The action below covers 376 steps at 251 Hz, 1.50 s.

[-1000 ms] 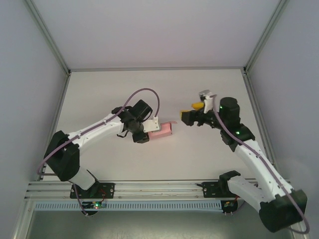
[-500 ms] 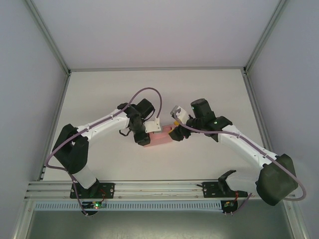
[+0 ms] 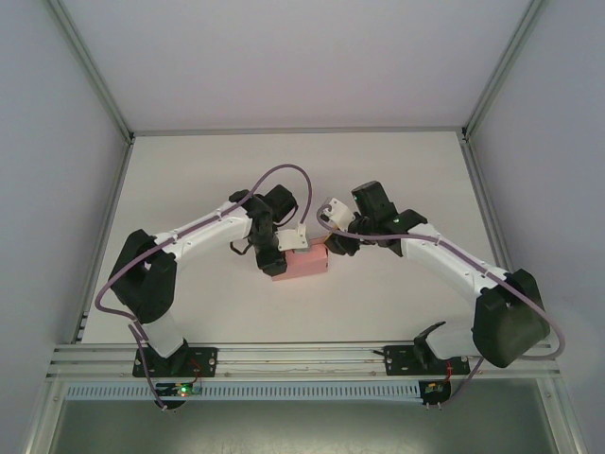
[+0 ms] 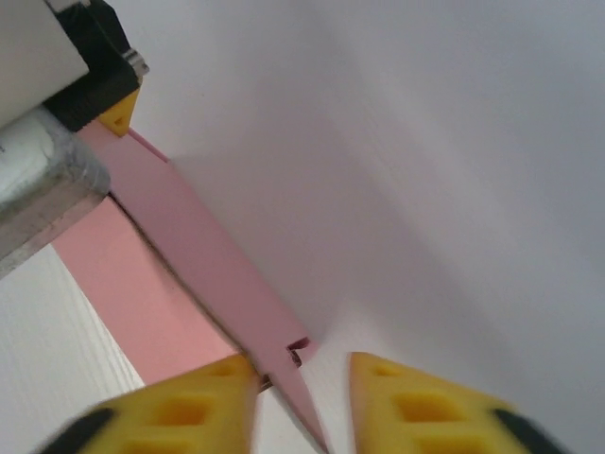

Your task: Assemble paper box

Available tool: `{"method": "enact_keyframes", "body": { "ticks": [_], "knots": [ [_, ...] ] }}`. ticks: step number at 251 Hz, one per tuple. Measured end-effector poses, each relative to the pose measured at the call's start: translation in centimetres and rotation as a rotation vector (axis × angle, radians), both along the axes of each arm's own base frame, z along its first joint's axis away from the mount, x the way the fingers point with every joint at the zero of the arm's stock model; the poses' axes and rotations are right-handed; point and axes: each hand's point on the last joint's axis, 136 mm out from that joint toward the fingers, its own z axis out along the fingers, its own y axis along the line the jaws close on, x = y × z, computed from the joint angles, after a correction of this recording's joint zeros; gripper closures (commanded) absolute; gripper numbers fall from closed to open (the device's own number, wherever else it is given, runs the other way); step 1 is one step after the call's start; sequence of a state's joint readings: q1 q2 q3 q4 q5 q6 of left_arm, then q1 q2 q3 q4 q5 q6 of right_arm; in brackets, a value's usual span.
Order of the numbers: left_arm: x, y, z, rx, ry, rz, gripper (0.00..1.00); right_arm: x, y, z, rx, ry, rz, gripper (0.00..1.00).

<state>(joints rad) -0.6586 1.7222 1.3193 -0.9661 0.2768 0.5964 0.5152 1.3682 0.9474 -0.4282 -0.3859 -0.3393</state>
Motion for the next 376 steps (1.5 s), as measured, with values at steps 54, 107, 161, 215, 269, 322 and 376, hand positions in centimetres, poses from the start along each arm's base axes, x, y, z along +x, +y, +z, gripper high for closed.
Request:
{"method": "enact_keyframes", "body": {
  "ticks": [54,107,161,215,269,322,376],
  "knots": [
    [0.2,0.1,0.0,0.007,-0.005,0.008,0.63,-0.6,0.5,0.3,0.031,0.073,-0.037,0.97],
    [0.2,0.4,-0.1,0.039,0.013,0.036,0.63,-0.4,1.1,-0.3,0.124,0.19,-0.26,1.0],
    [0.8,0.7,-0.1,0.056,0.026,0.077,0.64,0.5,1.8,-0.2,0.236,0.252,-0.5,1.0],
    [0.9,0.7,-0.1,0.06,0.028,0.099,0.64,1.1,2.1,-0.6,0.306,0.17,-0.573,1.0],
    [1.0,0.8,-0.2,0.068,0.026,0.121,0.63,1.1,2.4,-0.8,0.355,0.049,-0.564,1.0],
    [1.2,0.7,-0.1,0.069,0.023,0.123,0.6,0.8,1.9,-1.2,0.296,-0.114,-0.523,1.0],
    [2.9,-0.6,0.8,0.022,-0.025,0.154,0.28,1.2,2.8,-1.2,0.278,-0.14,-0.528,1.0]
  ]
}}
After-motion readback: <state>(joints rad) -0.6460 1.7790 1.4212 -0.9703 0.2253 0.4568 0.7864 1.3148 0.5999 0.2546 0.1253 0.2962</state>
